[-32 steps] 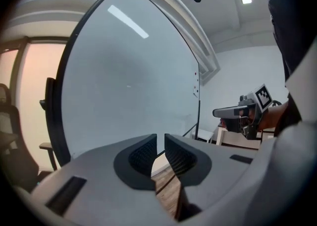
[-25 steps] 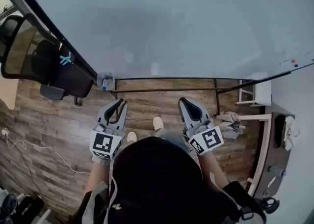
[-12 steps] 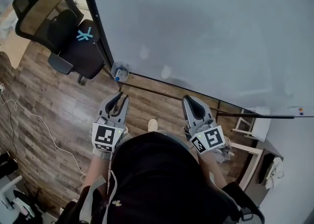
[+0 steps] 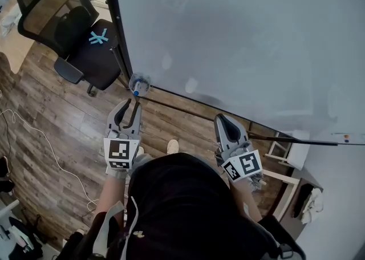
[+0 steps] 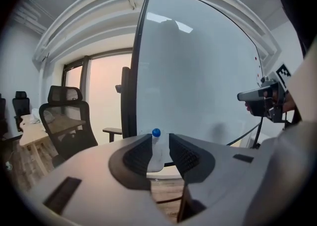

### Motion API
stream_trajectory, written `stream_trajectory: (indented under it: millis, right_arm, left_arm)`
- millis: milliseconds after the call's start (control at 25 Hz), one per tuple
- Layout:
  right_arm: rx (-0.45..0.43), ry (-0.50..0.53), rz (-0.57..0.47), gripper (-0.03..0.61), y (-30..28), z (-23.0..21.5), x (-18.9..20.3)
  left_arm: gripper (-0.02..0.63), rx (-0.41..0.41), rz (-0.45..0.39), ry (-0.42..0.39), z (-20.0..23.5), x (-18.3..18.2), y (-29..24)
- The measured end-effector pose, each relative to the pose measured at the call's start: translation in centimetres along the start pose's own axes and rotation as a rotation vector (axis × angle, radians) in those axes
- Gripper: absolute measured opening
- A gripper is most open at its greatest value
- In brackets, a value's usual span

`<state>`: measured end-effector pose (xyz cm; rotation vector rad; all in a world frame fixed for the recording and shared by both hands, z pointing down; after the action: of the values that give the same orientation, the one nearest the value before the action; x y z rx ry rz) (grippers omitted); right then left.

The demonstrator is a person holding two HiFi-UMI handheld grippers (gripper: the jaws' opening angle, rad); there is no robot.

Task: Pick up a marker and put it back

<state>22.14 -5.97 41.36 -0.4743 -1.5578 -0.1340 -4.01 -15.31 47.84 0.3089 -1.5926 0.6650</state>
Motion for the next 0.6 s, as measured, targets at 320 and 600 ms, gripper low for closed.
stream_trajectory:
  millis: [320,600]
  right_arm:
    - [0.075,-0.011,-0.004,0.028,1.1,-0.6,0.0]
    - [0.121,-0.019,-0.011,0.028,1.9,-1.3,0.1]
  left_arm:
    - [0.111,0.004,0.011,-0.017,1.2,0.1,-2.0]
    - [0.113,-0.002,0.052,-0.087,0.7,0.3,-3.5]
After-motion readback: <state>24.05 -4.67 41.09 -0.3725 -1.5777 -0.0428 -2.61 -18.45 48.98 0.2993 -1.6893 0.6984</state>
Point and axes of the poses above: the fingertips, and each gripper's own axes: y backward along the fingers, z to its left, x out of its underside, the point moved 4 cm from there along y, backward along the fingers, and after that the axes turned 1 degree about -x, right-handed, at the moved point
